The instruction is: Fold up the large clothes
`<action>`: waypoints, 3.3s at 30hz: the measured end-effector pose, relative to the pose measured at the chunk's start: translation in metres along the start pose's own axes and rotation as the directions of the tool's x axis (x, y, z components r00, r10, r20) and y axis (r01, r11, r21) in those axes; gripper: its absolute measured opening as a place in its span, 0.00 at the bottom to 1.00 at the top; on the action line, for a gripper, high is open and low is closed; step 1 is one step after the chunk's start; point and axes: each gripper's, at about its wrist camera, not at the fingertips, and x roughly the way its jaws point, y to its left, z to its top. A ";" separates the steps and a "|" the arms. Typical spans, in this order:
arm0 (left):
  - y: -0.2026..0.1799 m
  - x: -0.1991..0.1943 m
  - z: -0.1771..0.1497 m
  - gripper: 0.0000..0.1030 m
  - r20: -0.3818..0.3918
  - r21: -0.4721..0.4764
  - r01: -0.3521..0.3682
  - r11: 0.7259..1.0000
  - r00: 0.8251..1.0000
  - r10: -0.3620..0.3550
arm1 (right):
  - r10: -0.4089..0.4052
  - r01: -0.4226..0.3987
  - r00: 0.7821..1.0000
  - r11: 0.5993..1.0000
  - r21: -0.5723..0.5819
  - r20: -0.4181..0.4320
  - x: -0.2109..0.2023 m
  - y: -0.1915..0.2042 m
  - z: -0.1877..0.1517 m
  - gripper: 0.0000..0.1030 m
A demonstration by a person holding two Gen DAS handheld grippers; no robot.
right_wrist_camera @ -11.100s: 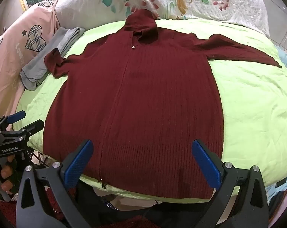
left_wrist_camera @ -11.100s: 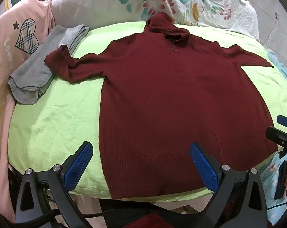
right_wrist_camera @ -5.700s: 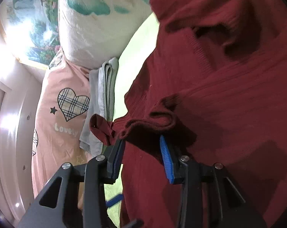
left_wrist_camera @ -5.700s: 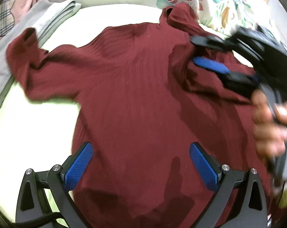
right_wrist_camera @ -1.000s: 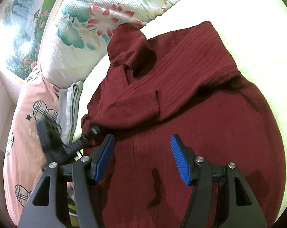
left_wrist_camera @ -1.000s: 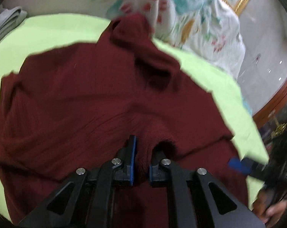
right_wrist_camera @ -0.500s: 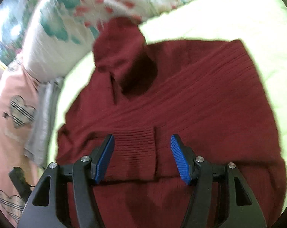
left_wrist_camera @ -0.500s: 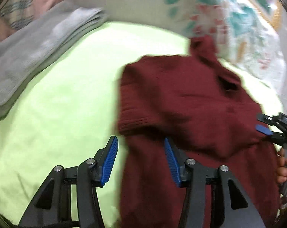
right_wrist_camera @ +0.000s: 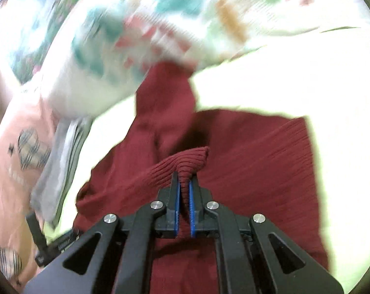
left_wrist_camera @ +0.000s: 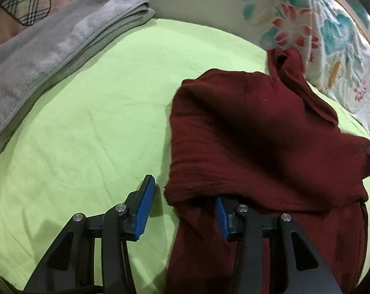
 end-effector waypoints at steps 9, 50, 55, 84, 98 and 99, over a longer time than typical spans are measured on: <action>0.009 0.003 0.002 0.38 0.012 -0.055 -0.024 0.998 1.000 0.025 | -0.100 0.113 0.988 0.988 0.106 -0.118 0.021 -0.065 -0.012 0.06; -0.029 -0.024 0.010 0.50 0.029 0.088 0.089 0.992 0.995 -0.092 | -0.011 0.012 1.000 0.998 0.059 -0.018 -0.017 -0.022 -0.004 0.64; -0.034 -0.049 0.027 0.52 0.072 0.102 0.065 0.993 0.995 -0.072 | -0.037 0.039 0.999 0.998 -0.052 0.031 -0.018 0.011 0.016 0.74; -0.167 0.169 0.237 0.57 -0.127 0.218 0.170 0.961 0.981 -0.145 | -0.112 0.054 0.962 0.972 -0.227 -0.251 0.238 0.038 0.141 0.24; -0.183 0.119 0.221 0.02 -0.081 0.238 0.437 0.867 0.899 -0.431 | 0.114 -0.131 0.986 0.981 -0.142 -0.119 0.146 0.026 0.135 0.03; -0.178 0.105 0.215 0.01 -0.063 0.238 0.448 0.862 0.893 -0.446 | 0.124 -0.140 0.986 0.979 -0.149 -0.113 0.136 0.026 0.132 0.03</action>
